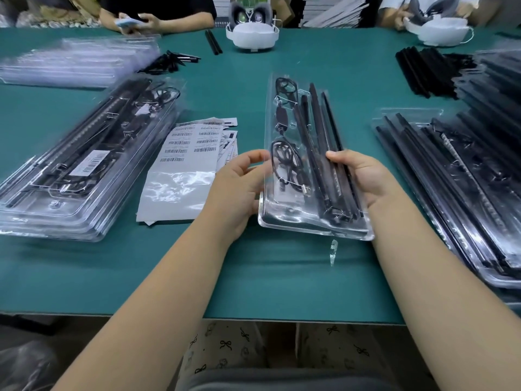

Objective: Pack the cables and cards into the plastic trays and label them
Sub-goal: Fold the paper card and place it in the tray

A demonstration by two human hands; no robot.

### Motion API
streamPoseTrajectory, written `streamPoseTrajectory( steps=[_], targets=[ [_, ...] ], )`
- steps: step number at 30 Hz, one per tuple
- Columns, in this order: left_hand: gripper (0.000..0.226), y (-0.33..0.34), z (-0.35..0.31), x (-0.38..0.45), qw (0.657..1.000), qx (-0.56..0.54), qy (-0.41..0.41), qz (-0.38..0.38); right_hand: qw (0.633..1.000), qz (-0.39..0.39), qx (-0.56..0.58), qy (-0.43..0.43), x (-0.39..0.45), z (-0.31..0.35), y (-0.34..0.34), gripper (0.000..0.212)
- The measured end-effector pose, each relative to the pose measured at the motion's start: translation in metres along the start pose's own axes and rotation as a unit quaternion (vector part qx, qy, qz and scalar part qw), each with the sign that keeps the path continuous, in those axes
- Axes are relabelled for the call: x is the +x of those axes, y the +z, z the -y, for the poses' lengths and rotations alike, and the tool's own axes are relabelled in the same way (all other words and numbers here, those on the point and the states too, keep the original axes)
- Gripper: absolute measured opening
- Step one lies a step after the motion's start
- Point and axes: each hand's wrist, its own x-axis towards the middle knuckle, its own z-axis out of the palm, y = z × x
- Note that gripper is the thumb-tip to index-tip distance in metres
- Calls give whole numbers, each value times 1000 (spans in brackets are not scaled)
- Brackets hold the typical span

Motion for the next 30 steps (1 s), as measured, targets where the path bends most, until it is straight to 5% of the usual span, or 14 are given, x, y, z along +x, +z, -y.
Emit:
streamPoseTrajectory(
  steps=[9,14,20,30],
  targets=[
    [24,-8,-10,1,975,-139,-160,65,1000,2,4,-1,-2,1,1,22],
    [17,-12,-9,1,984,-65,-149,67,996,12,-41,-78,-7,0,1,16],
    [29,-17,-4,2,971,231,-66,10,990,-14,-93,-100,-8,-1,0,30],
    [21,-19,0,1,934,340,-39,-104,982,-31,-166,-80,-5,-3,5,38]
  ],
)
